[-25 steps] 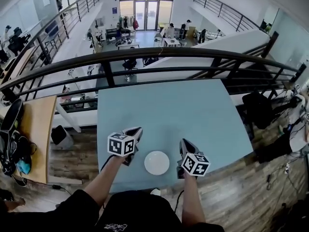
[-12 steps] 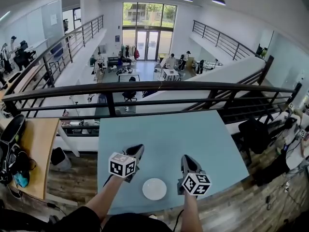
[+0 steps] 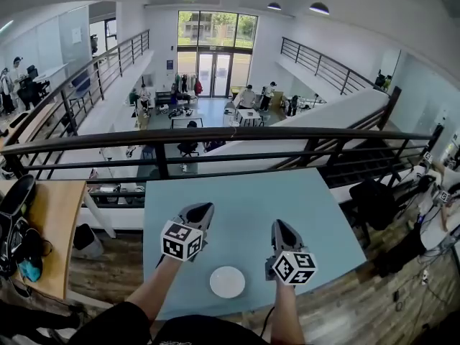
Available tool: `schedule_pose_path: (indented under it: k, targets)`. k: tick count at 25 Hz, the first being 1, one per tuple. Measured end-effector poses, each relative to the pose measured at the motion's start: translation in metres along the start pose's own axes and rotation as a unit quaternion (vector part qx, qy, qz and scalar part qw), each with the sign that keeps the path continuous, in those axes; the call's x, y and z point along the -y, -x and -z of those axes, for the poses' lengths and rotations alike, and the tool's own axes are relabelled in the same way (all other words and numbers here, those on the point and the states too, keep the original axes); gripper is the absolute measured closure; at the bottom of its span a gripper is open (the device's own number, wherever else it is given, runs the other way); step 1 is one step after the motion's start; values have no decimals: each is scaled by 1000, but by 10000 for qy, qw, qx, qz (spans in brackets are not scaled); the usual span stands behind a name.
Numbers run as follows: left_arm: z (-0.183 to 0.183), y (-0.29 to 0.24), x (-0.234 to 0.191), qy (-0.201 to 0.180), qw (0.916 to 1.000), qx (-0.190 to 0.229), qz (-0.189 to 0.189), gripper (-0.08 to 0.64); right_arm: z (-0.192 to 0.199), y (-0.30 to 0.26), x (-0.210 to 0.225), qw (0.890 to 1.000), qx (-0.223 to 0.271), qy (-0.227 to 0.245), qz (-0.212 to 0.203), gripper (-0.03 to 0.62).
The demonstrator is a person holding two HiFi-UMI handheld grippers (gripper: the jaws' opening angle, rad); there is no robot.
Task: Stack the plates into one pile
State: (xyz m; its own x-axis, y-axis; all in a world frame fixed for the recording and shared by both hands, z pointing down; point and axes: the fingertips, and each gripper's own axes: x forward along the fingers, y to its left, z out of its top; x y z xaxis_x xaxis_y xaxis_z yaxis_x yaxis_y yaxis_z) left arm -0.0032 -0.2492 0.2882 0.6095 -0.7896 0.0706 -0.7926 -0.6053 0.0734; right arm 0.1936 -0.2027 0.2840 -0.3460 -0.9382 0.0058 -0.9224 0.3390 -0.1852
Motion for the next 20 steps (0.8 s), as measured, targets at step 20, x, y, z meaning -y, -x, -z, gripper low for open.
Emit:
schedule_pose_path:
  k: [20]
  targets:
    - [-23, 4, 1, -333, 9987, 378, -53, 552, -12, 16, 6, 9994, 192, 238, 180, 586]
